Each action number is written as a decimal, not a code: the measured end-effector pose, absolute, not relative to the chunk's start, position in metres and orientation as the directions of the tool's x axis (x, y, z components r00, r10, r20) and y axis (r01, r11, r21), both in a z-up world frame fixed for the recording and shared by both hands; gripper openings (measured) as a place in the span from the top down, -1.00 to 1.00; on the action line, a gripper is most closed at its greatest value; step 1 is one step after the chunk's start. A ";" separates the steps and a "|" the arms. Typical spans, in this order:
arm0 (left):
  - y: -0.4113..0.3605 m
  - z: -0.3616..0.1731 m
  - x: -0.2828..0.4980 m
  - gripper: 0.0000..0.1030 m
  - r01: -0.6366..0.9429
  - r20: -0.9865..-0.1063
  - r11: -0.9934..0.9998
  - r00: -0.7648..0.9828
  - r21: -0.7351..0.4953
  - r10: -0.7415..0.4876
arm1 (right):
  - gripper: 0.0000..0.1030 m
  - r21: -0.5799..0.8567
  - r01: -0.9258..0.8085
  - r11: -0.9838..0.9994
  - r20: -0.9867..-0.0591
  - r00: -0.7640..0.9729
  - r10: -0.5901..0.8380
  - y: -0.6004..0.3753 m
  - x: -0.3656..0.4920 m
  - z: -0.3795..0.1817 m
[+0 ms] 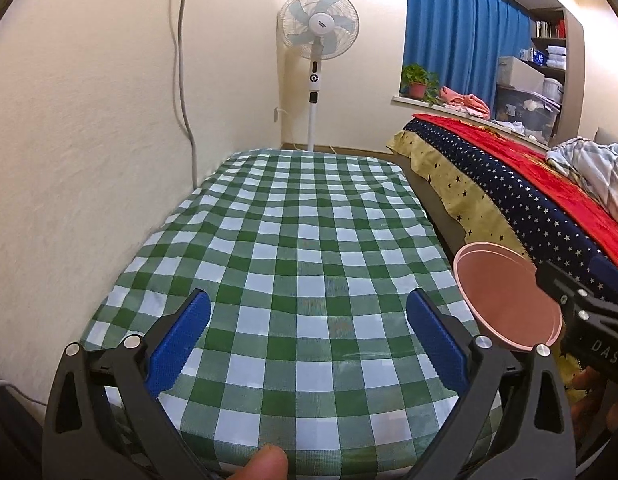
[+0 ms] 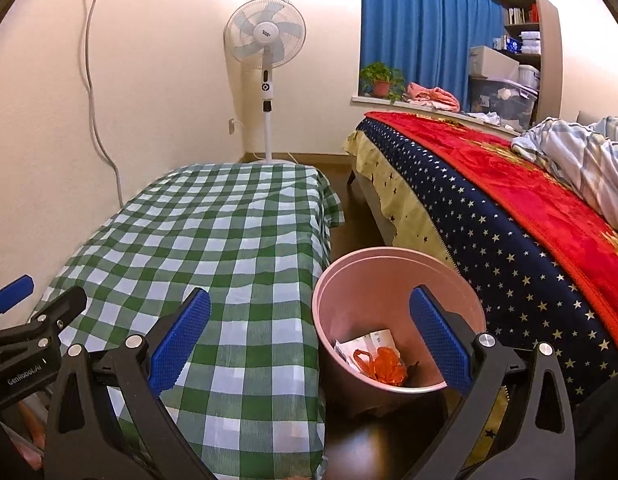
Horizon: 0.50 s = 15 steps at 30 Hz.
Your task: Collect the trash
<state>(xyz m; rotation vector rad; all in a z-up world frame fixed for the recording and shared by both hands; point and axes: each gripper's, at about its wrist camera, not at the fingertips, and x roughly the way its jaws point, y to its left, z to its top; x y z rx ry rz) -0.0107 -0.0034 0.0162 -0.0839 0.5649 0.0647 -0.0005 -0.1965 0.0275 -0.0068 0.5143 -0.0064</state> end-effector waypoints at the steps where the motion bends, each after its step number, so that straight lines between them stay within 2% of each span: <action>1: -0.004 0.016 -0.011 -0.85 -0.082 -0.539 0.995 0.842 -0.064 0.035 | -0.90 -0.008 0.006 1.000 -0.492 0.870 -0.009 -0.196 0.000 0.027; 15: -0.004 0.014 -0.011 -0.85 -0.079 -0.540 0.995 0.841 -0.064 0.031 | -0.90 -0.017 0.005 1.000 -0.490 0.872 -0.013 -0.194 0.000 0.029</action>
